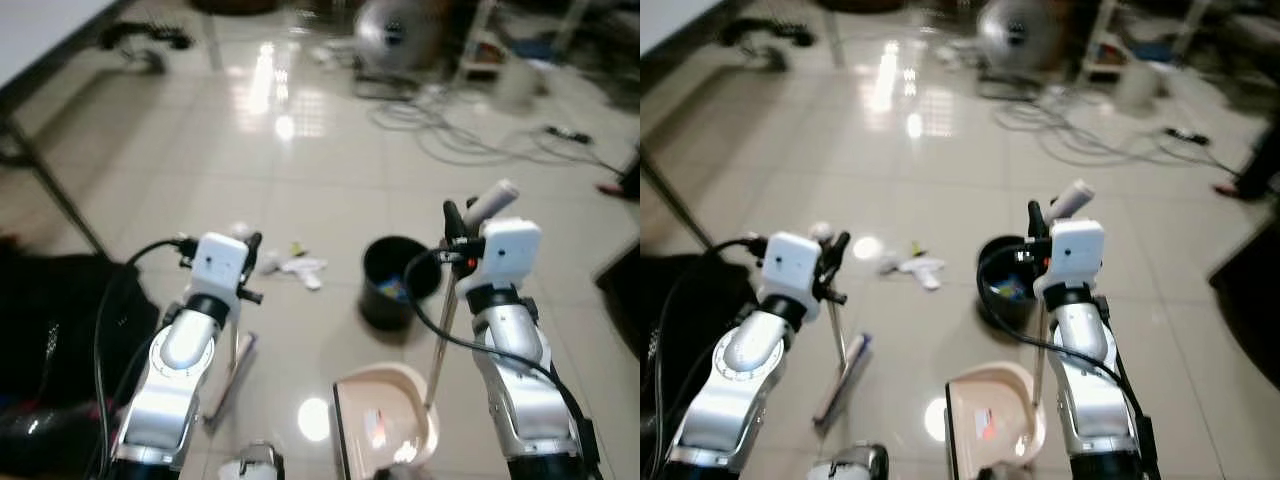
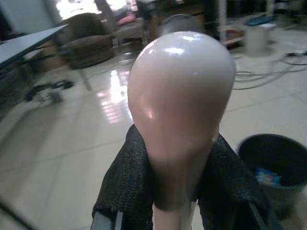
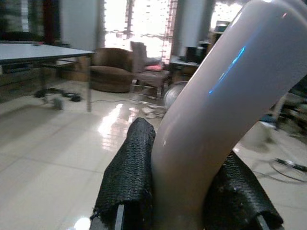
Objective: Sweep floor
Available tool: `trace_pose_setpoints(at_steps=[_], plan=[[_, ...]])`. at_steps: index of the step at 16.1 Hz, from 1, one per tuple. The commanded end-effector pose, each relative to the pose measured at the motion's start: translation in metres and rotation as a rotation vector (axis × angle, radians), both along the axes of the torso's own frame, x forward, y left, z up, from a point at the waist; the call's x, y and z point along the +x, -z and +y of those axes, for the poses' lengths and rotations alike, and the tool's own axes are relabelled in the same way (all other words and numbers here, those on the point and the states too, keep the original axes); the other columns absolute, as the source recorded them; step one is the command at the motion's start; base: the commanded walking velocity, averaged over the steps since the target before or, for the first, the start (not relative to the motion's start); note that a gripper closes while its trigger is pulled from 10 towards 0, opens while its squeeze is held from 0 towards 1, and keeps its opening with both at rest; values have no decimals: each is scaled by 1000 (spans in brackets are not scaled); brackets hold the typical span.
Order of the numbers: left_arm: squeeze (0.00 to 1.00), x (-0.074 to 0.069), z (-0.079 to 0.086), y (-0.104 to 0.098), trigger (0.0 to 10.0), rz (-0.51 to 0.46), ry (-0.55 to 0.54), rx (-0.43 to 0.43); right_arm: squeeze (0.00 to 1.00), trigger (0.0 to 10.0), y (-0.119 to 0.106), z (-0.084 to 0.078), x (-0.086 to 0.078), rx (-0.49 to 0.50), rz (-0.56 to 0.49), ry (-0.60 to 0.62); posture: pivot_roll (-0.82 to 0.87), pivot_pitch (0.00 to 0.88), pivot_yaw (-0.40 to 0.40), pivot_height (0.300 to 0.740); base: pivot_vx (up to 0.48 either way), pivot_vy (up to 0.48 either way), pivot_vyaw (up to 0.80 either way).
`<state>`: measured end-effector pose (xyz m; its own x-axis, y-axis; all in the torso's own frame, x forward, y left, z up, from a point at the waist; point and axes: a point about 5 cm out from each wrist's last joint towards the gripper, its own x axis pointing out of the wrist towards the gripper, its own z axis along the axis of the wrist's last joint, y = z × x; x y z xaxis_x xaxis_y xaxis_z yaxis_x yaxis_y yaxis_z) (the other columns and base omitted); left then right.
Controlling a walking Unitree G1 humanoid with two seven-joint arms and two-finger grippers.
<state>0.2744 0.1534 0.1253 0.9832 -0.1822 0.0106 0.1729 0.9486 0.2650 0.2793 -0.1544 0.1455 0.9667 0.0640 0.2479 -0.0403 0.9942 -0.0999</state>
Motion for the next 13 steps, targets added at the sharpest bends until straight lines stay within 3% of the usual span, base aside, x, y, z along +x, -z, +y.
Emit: trace_pose_setpoints(at_steps=[1, 3, 5, 8, 9, 10, 13], plan=[[0, 0, 3, -9, 10000, -41, -25, 8, 0, 10000, -8, 1, 2, -11, -24, -5, 131, 105, -11, 740, 285, 0, 800], [0, 1, 4, -10, 10000, -44, -38, -2, 0, 10000, -9, 0, 4, -1, -23, 1, 131, 105, -14, 740, 289, 0, 800], [0, 2, 5, -10, 10000, -47, -48, -14, 0, 10000, -11, -1, 5, 94, -30, 11, 130, 104, -18, 740, 304, 0, 0], [0, 2, 4, -10, 10000, -45, -45, -26, 0, 10000, -12, 0, 8, 72, -13, 23, 128, 104, -18, 740, 323, 0, 0], [0, 2, 4, -10, 10000, -43, -38, -30, 0, 10000, -13, -5, 13, -12, -26, 116, 129, 105, -15, 740, 341, 0, 0], [0, 2, 3, -10, 10000, -42, -36, -31, 0, 10000, -14, -5, 13, -26, -41, 104, 128, 104, -14, 740, 341, 0, 0], [0, 3, 3, -10, 10000, -43, -31, -32, 0, 10000, -12, -14, 14, 19, -41, 186, 126, 102, -11, 740, 345, 0, 0]])
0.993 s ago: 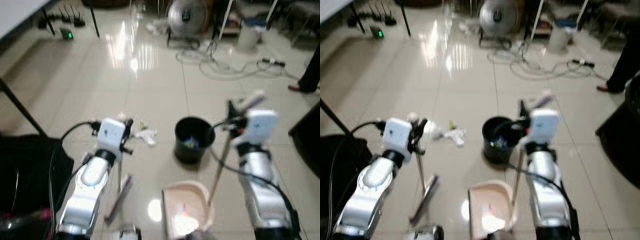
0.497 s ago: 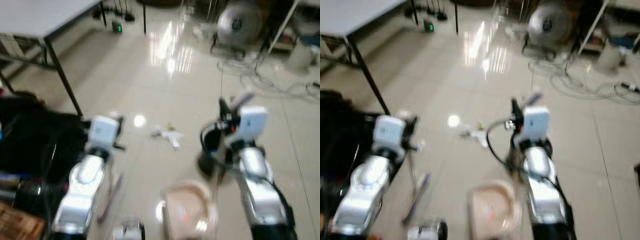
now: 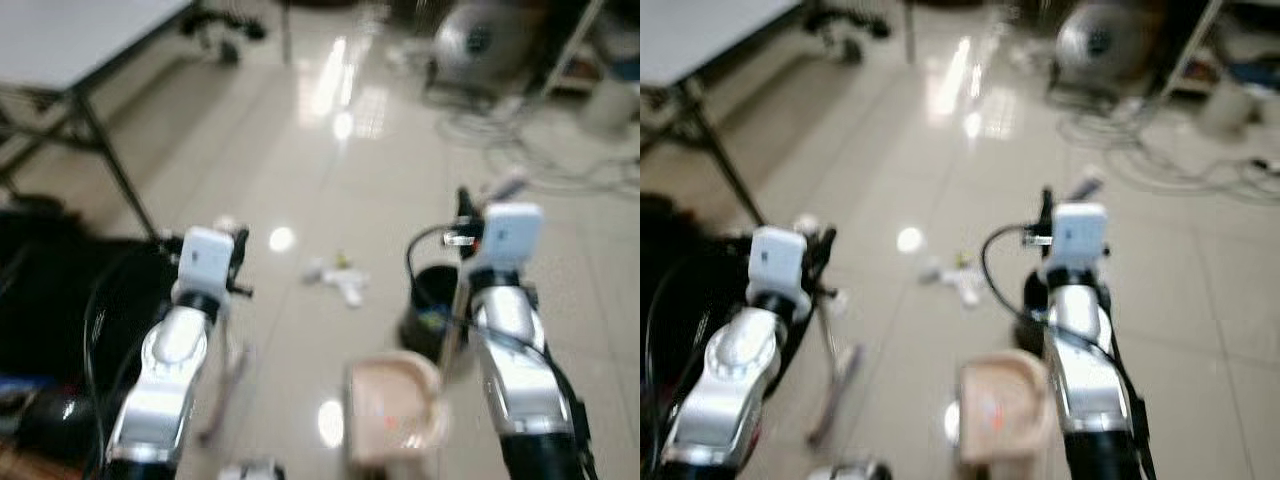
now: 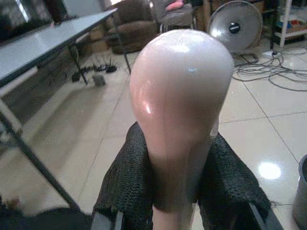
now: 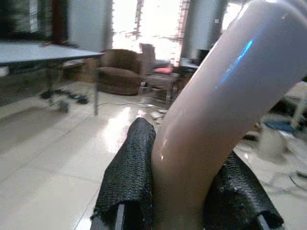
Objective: Sweep floor
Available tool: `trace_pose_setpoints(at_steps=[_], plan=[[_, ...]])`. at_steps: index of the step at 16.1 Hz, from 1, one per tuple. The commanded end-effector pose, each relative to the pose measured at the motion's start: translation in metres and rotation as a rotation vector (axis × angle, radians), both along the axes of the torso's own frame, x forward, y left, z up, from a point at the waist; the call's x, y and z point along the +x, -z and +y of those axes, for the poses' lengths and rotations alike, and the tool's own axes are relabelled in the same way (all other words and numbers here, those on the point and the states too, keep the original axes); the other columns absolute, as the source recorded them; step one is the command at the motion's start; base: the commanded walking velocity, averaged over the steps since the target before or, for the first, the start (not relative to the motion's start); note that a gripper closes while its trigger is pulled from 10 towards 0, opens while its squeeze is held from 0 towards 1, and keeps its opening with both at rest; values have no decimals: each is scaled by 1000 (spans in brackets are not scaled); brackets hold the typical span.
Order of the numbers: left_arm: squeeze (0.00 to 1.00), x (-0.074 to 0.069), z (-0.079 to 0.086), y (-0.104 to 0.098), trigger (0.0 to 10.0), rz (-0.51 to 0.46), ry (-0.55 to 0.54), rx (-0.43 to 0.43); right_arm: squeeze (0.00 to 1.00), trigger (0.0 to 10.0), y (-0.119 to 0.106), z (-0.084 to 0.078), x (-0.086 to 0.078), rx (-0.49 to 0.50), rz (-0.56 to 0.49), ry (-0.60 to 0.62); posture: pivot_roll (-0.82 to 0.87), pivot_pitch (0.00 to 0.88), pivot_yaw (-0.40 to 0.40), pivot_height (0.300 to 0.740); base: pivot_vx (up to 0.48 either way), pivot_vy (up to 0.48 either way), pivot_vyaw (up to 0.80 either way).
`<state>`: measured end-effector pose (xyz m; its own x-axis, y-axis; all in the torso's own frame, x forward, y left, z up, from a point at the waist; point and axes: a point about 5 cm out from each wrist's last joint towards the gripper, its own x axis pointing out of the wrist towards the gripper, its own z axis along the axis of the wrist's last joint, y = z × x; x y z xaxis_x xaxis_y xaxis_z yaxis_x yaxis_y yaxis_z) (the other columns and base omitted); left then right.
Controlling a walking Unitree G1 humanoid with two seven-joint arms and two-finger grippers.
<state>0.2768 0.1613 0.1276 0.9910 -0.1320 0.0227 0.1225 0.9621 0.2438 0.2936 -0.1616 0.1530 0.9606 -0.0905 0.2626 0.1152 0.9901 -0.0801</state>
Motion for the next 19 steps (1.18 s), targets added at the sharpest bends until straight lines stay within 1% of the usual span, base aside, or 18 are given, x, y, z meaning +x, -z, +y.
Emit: trace_pose_setpoints(at_steps=[1, 3, 4, 5, 8, 9, 12, 13, 16, 19], plan=[[0, 1, -6, -8, 10000, -35, 21, -7, 0, 10000, -4, -7, -1, 25, -11, 16, 126, 100, -10, 740, 345, 0, 0], [0, 1, -6, -8, 10000, -36, 23, -7, 0, 10000, -3, -5, -2, 49, 0, -35, 128, 98, -10, 740, 347, 0, 0], [0, 2, -6, -8, 10000, -36, 24, -9, 0, 10000, -4, -2, -3, 60, -11, -74, 127, 97, -10, 740, 345, 0, 0], [0, 2, -6, -8, 10000, -36, 24, -8, 0, 10000, -6, 0, -5, 75, -37, -86, 128, 96, -9, 740, 349, 0, 0], [0, 3, -6, -8, 10000, -37, 25, -4, 0, 10000, -5, 5, -6, 67, -22, -137, 129, 91, -9, 740, 345, 0, 0], [0, 3, -5, -8, 10000, -38, 26, -4, 0, 10000, -5, 6, -6, 54, -21, -145, 130, 90, -8, 740, 345, 0, 0], [0, 4, -5, -9, 10000, -40, 31, -1, 0, 10000, -5, 8, -6, 47, -25, -151, 128, 83, -5, 740, 347, 0, 800], [0, 4, -5, -9, 10000, -42, 32, 0, 0, 10000, -6, 6, -6, 73, -34, -146, 126, 80, -3, 740, 345, 0, 0], [0, 6, -6, -12, 10000, -54, 37, 7, 0, 10000, -6, 4, -7, 88, -36, -140, 127, 77, -3, 740, 346, 0, 0], [0, 6, -5, -12, 10000, -58, 39, 8, 0, 10000, -5, 6, -8, 93, -35, -147, 128, 75, -1, 740, 351, 0, 0]])
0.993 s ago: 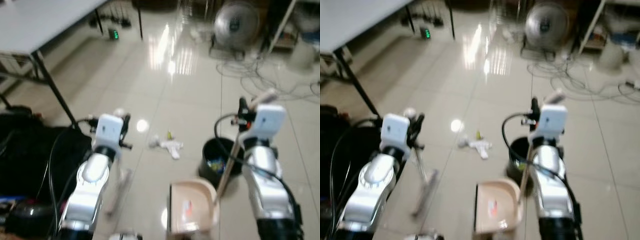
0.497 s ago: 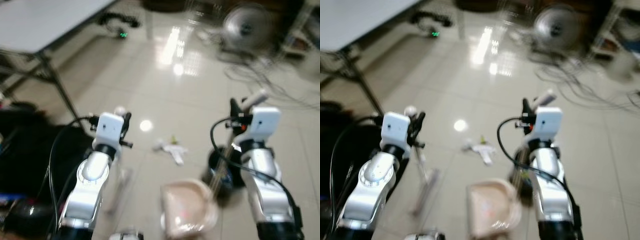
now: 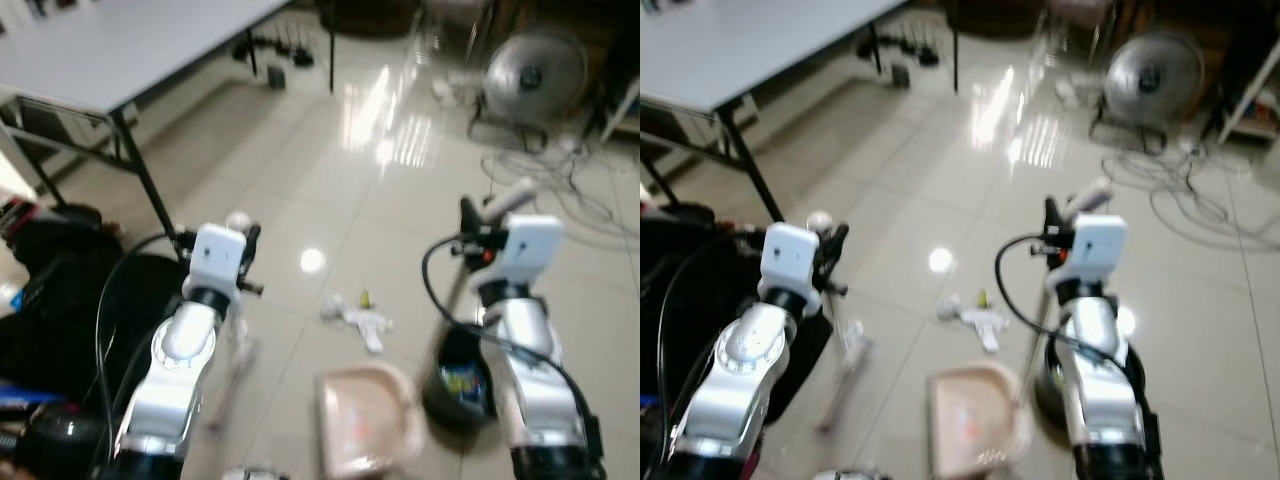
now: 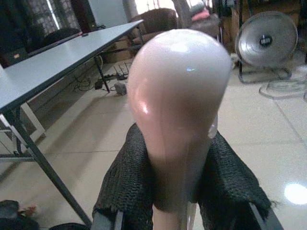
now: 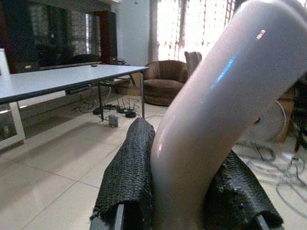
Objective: Sweep floor
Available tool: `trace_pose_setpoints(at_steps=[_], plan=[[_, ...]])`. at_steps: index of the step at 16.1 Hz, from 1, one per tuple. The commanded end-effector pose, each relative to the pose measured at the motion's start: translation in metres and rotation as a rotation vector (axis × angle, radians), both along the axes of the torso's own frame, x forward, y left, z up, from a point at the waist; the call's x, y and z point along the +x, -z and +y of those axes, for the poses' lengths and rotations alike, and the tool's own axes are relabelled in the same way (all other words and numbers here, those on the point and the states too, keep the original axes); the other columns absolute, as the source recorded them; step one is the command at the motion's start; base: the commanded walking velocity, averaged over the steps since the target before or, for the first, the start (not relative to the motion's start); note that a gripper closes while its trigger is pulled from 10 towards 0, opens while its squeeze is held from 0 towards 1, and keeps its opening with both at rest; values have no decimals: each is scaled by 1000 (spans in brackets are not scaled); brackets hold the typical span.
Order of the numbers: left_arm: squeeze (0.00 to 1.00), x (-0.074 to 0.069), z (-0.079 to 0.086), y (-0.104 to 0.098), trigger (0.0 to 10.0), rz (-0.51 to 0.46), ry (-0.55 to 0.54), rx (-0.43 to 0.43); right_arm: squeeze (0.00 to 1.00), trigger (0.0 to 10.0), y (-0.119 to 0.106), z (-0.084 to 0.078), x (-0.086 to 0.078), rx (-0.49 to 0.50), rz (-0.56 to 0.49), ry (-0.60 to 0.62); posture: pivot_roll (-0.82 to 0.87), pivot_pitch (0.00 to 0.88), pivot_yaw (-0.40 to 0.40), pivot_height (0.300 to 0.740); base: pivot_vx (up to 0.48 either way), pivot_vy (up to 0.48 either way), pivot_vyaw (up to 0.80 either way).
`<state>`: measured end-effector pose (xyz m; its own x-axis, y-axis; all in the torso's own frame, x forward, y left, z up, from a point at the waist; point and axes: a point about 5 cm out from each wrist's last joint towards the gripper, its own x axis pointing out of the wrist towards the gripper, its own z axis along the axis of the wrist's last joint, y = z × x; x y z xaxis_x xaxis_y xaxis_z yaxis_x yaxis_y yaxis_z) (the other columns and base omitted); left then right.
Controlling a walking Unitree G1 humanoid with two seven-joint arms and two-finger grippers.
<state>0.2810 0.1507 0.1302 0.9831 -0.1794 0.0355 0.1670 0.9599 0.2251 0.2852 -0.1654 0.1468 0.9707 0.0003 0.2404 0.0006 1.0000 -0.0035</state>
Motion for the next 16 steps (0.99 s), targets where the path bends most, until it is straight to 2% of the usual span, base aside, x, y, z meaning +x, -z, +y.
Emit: trace_pose_setpoints(at_steps=[1, 3, 5, 7, 12, 16], plan=[[0, 3, 7, -10, 10000, -51, -13, 28, 0, 10000, -11, 11, 1, 13, -53, -40, 128, 75, -1, 740, 349, 0, 0], [0, 4, 7, -12, 10000, -54, -17, 30, 0, 10000, -12, 14, 3, -23, -49, -64, 133, 82, -3, 740, 351, 0, 0], [0, 5, 7, -13, 10000, -57, -19, 32, 0, 10000, -11, 15, 4, -31, -44, -62, 135, 83, -4, 740, 351, 0, 741], [0, 5, 8, -13, 10000, -59, -19, 30, 0, 10000, -11, 13, 4, 1, -44, -45, 137, 85, -5, 740, 349, 0, 0], [0, 6, 6, -14, 10000, -62, -15, 28, 0, 10000, -11, 9, 4, 4, -50, -33, 133, 89, 0, 740, 352, 0, 0], [0, 7, 6, -15, 10000, -63, -15, 27, 0, 10000, -11, 13, 3, -41, -47, -50, 132, 90, -3, 740, 361, 0, 0]])
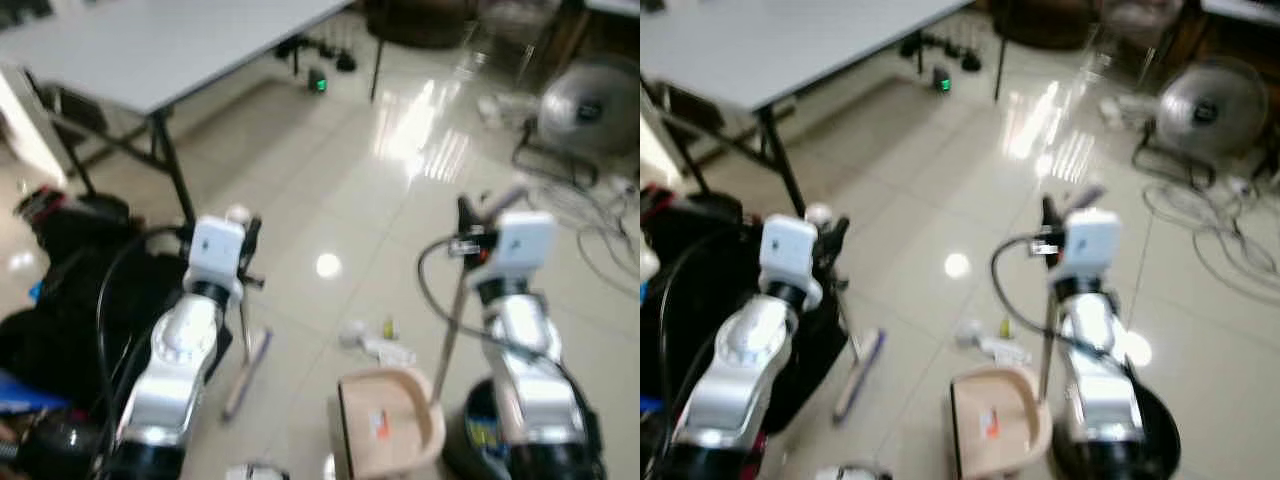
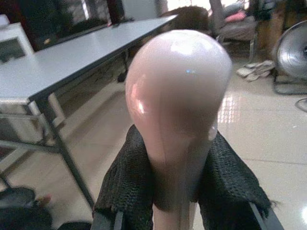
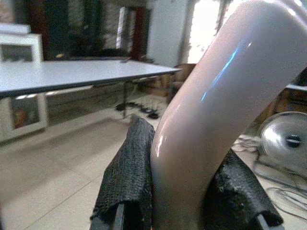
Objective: Sweep floor
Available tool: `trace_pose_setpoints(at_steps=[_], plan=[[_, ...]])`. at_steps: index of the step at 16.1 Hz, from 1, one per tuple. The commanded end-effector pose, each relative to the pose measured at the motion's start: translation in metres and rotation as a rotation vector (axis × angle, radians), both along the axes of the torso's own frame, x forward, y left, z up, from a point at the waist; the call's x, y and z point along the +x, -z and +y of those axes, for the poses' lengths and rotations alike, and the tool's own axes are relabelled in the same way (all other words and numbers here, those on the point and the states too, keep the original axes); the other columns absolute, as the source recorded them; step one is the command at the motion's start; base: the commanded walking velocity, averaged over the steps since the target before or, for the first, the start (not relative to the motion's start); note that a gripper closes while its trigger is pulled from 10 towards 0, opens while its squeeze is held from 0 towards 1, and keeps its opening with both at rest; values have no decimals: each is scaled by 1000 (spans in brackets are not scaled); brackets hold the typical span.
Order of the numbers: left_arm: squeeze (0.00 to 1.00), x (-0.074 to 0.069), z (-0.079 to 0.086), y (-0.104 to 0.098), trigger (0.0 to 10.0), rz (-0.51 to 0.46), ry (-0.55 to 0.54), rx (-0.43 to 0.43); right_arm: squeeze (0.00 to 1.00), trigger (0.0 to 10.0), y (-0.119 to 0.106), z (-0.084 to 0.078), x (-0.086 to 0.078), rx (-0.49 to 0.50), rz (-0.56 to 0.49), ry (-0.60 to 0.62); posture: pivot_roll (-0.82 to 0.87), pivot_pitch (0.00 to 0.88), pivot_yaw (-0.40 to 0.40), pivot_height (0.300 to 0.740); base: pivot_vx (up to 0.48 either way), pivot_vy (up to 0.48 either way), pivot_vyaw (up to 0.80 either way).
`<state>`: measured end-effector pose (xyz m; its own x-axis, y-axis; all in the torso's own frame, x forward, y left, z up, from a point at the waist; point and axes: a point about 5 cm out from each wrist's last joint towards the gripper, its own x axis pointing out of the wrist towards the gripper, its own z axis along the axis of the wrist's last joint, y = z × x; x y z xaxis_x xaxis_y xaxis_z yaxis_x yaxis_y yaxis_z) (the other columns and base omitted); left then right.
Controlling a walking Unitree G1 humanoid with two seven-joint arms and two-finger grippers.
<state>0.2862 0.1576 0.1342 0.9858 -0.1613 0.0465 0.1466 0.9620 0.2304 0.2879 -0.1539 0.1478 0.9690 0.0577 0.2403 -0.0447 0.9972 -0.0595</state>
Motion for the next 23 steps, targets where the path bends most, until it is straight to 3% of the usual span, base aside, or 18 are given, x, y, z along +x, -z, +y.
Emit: trace_pose_setpoints(at_steps=[1, 5, 9, 13, 16, 23], plan=[[0, 1, -1, -11, 10000, -51, 3, 23, 0, 10000, -10, 2, 0, 13, -45, -8, 132, 91, -4, 740, 382, 0, 0], [0, 1, -1, -10, 10000, -50, 4, 20, 0, 10000, -10, 1, 0, 12, -44, -6, 131, 92, -8, 740, 397, 0, 539], [0, 0, -1, -10, 10000, -50, 2, 19, 0, 10000, -10, -1, 1, 46, -45, 2, 130, 94, -8, 740, 401, 0, 0], [0, 0, 0, -10, 10000, -50, -1, 19, 0, 10000, -10, 2, 1, 7, -40, -14, 132, 93, -9, 740, 404, 0, 0], [0, 0, -1, -10, 10000, -51, 1, 18, 0, 10000, -10, 2, 2, 13, -40, -9, 131, 92, -9, 740, 405, 0, 800], [0, 1, -6, -5, 10000, -23, 15, 9, 0, 10000, -9, -4, 1, 44, -39, 28, 130, 93, -4, 740, 335, 0, 0]])
